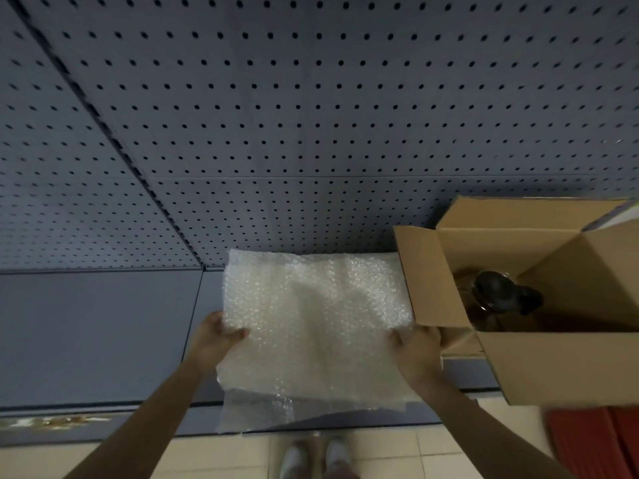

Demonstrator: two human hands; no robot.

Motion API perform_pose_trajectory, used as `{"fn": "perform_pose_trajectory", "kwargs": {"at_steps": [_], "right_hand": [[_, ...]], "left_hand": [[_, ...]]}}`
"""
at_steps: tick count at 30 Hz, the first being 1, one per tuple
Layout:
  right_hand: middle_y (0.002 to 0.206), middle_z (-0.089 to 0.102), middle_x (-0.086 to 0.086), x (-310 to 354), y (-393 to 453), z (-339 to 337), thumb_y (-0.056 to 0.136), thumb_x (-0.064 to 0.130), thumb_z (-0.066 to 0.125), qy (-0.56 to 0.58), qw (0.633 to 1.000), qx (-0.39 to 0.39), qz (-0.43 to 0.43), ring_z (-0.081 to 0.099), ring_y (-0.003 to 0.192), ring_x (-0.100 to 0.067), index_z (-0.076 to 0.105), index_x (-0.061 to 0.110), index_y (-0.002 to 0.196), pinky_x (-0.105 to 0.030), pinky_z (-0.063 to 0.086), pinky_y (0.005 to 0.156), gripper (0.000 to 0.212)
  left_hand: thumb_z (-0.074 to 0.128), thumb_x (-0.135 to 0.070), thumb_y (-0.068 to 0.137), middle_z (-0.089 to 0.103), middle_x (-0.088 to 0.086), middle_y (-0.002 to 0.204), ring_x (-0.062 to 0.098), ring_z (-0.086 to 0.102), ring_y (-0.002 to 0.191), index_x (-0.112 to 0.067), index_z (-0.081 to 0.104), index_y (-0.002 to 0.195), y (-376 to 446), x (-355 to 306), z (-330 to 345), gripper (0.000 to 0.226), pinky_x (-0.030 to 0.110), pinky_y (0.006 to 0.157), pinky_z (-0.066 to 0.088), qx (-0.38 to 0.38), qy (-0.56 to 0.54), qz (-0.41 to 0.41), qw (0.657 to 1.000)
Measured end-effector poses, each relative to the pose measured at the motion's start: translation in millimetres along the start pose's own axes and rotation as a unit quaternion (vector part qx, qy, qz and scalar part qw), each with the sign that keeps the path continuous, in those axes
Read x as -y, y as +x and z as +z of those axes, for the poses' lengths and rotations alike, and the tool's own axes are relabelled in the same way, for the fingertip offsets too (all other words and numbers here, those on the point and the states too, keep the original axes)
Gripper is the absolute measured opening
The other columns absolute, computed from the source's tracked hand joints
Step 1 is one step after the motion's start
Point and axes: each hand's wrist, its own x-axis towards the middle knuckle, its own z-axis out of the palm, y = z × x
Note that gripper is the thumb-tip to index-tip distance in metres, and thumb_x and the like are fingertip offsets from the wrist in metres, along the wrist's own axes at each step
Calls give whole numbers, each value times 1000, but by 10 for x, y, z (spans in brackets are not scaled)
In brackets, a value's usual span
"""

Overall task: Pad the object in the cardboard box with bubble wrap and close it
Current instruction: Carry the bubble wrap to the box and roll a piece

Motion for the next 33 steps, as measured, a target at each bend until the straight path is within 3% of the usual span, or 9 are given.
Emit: {"fn": "perform_pose_trajectory", "kwargs": {"at_steps": [3,7,13,16,19,23,26,30,33], "right_hand": [[105,60,-29,36,-55,-43,96,22,52,-10,1000,1,0,49,109,-39,62,-11,97,-45,36,99,35],[99,61,-27,44,-99,-2,94,22,55,38,999,-16,8,54,103,-38,61,-8,93,-48,42,94,31],[110,57,-15,71,-195,69,89,28,62,135,989,-50,33,60,99,-30,45,4,118,-44,50,91,41],[110,59,-8,82,-252,33,86,27,66,192,979,-61,28,61,101,-27,43,14,118,-47,48,96,42],[100,62,-2,9,-259,42,83,33,68,218,974,-61,29,64,94,-24,43,25,110,-50,50,91,38],[104,65,4,-102,-242,124,75,51,63,253,966,-52,25,65,97,-21,43,39,106,-51,50,93,40],[98,68,10,-43,-292,79,68,57,63,283,957,-46,34,67,92,-19,45,41,107,-51,53,88,46],[102,66,9,194,-477,-79,82,12,71,379,925,-32,30,64,99,-19,49,24,123,-47,50,96,48],[109,66,-3,276,-550,-80,82,-2,68,405,913,-37,19,63,101,-19,48,15,128,-36,51,95,53]], "left_hand": [[78,-5,75,67,12,89,23,64,74,2,61,104,-22,47,5,34,31,68,52,-2,-12,4,1000],[73,-1,79,66,14,93,25,63,78,-1,59,104,-72,26,-1,29,36,74,51,3,-46,-3,999],[68,3,82,65,16,95,28,62,82,2,59,104,-125,41,-59,24,34,75,50,15,-83,0,996],[71,-3,82,67,18,94,27,62,81,1,64,95,-90,63,-104,15,42,82,53,5,-73,3,997],[67,-3,85,68,12,88,30,64,87,-9,65,83,-118,21,-160,6,39,79,52,4,-99,-7,995],[63,-3,87,69,16,101,33,65,96,-3,66,102,-249,-14,-251,15,39,83,53,39,-173,-12,984],[61,-3,89,68,13,100,30,65,93,-2,62,107,-342,-18,-319,18,34,76,52,49,-209,-12,977],[60,-3,89,67,10,97,23,65,85,-6,61,104,-398,52,-431,15,29,67,50,34,-234,-12,972],[61,-2,89,66,11,93,23,64,81,-10,61,96,-444,150,-457,11,30,64,49,27,-245,-21,969]]}}
